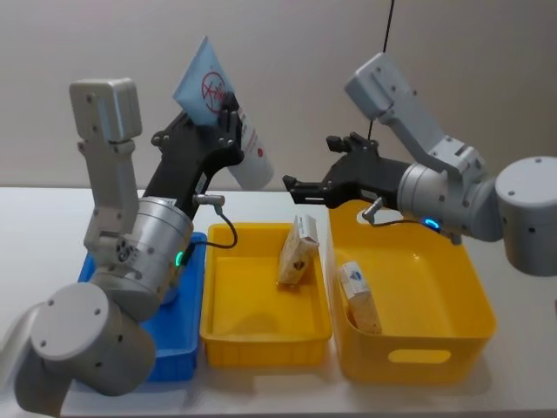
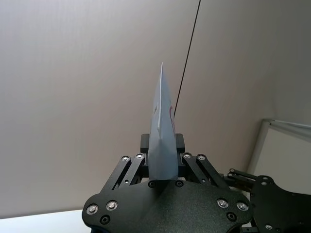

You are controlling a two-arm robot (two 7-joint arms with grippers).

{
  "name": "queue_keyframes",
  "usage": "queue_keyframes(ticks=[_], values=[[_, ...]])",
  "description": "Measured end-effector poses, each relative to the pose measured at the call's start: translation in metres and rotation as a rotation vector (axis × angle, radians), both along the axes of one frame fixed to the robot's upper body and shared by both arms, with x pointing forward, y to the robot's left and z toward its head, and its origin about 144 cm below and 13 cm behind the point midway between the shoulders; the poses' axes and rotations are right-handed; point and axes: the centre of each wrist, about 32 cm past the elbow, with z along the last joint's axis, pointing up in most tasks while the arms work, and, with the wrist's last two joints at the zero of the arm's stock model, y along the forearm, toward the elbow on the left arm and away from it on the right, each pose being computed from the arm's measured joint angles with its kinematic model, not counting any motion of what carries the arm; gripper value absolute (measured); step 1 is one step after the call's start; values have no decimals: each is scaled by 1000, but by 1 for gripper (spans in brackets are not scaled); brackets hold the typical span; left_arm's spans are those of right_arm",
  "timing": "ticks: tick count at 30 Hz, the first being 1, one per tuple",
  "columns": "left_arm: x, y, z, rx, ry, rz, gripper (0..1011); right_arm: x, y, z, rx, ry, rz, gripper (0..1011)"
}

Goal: Bimanual collaborative sorting of washing and personal care products

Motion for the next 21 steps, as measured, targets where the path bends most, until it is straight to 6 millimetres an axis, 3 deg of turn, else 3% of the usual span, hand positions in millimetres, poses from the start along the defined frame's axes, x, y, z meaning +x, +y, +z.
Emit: queue_keyframes(ticks=[21], values=[[3,-9,-4,9,14,-15,239,-4,17,31,-85,-19,116,1002]])
